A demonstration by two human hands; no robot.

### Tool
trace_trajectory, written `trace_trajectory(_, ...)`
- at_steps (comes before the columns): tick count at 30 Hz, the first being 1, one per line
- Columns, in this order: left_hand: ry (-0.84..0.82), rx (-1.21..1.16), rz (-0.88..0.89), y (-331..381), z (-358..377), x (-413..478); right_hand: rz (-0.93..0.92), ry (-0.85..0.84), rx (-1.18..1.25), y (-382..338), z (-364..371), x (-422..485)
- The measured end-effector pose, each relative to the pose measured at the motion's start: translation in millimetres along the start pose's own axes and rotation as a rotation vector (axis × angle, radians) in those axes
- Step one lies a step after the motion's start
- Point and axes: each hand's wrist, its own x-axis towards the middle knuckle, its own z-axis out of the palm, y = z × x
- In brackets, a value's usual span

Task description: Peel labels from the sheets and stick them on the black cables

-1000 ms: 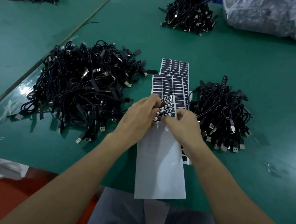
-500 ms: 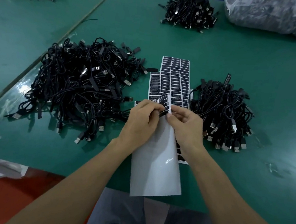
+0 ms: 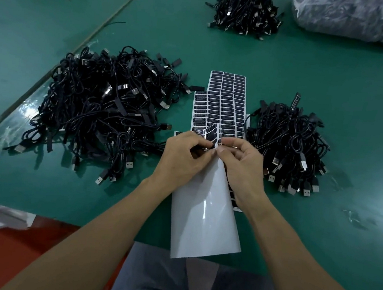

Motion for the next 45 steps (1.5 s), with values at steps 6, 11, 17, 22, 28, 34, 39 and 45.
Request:
trace_trajectory(6, -0.021, -0.005, -0.017, -0.7, -1.7, 1.0, -0.037, -0.004, -0.075, 0.2, 1.7, -2.2)
trace_trajectory(11, -0.045, -0.012, -0.038, -0.7, -2.4, 0.9, -0.074, 0.028, -0.112, 2.7, 3.9, -3.5)
trace_trajectory(17, -0.042, -0.016, -0.079, 0.6, -1.4, 2.3, -0.118, 0.126, -0.14, 4.3, 7.4, -6.8)
trace_trajectory(22, 0.047, -0.151, -0.199, -0.4, -3.4, 2.5, -0.208, 0.151, -0.27, 0.9, 15.6, -15.0)
trace_trajectory(28, 0.125, -0.209, -0.237, 0.9, -6.5, 4.1, -0.339, 0.053, -0.811, -9.9, 22.2, -20.7)
trace_trajectory(34, 0.098, -0.161, -0.176, 3.8, -7.9, 3.5, -0.406, 0.039, -1.034, -26.4, 33.7, -23.7)
trace_trajectory(39, 0.073, -0.1, -0.187, 2.3, -6.5, 4.2, -0.326, -0.004, -1.005, -29.0, 33.4, -16.6)
trace_trajectory(45, 0.057, -0.085, -0.176, -0.2, -5.3, 4.5, -0.298, 0.03, -1.056, -27.0, 31.1, -10.6)
